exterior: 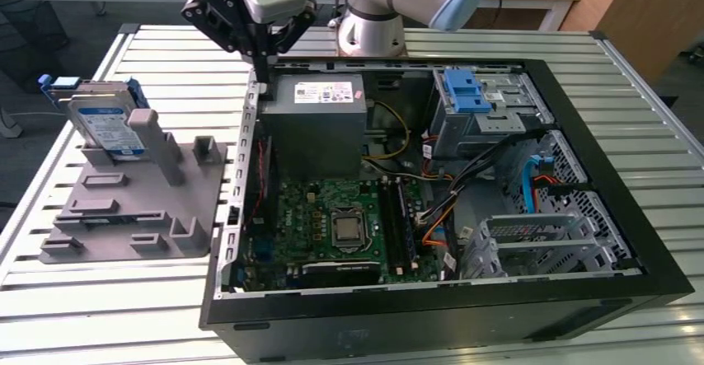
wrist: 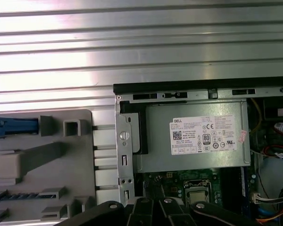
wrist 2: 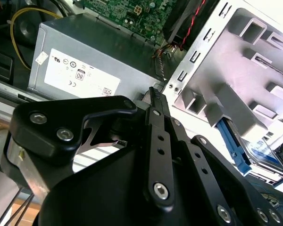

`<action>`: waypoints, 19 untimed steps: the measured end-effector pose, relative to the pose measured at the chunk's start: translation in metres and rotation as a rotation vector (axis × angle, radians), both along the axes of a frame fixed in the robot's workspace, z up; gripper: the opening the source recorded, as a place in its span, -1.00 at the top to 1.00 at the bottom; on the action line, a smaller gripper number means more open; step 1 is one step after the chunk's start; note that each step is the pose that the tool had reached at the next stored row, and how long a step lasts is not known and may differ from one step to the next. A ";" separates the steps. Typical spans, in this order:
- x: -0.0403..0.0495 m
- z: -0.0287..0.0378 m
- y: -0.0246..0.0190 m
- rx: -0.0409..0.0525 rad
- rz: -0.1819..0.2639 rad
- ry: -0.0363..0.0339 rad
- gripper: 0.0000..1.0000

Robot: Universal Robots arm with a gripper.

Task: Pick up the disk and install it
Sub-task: 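Reach for the disk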

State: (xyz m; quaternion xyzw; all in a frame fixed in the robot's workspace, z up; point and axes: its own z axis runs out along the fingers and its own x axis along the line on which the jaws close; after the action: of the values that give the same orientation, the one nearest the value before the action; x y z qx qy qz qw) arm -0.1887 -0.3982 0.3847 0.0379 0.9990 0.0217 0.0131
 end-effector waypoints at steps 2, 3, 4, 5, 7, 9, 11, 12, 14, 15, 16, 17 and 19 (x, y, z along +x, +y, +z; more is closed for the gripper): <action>-0.0043 -0.0002 0.0004 0.0001 0.000 0.0000 0.79; -0.0065 -0.0003 0.0006 0.0001 0.000 0.0000 0.79; -0.0087 -0.0004 0.0009 0.0001 0.000 0.0000 0.79; -0.0107 -0.0005 0.0012 0.0001 0.000 -0.0001 0.79; -0.0147 -0.0006 0.0019 0.0000 0.000 0.0000 0.79; -0.0173 -0.0007 0.0023 0.0000 0.000 0.0000 0.79; -0.0188 -0.0009 0.0025 0.0002 0.000 -0.0001 0.79; -0.0190 -0.0009 0.0025 0.0001 0.000 0.0000 0.79; -0.0192 -0.0009 0.0025 0.0001 0.000 0.0000 0.79; -0.0192 -0.0009 0.0025 0.0001 0.000 0.0001 0.79; -0.0192 -0.0009 0.0025 0.0000 0.000 0.0001 0.79; -0.0192 -0.0009 0.0025 0.0000 0.000 0.0001 0.79; -0.0192 -0.0009 0.0025 0.0001 0.000 0.0001 0.79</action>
State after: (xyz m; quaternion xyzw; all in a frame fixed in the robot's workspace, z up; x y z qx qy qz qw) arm -0.2079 -0.3958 0.3839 0.0379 0.9990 0.0217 0.0130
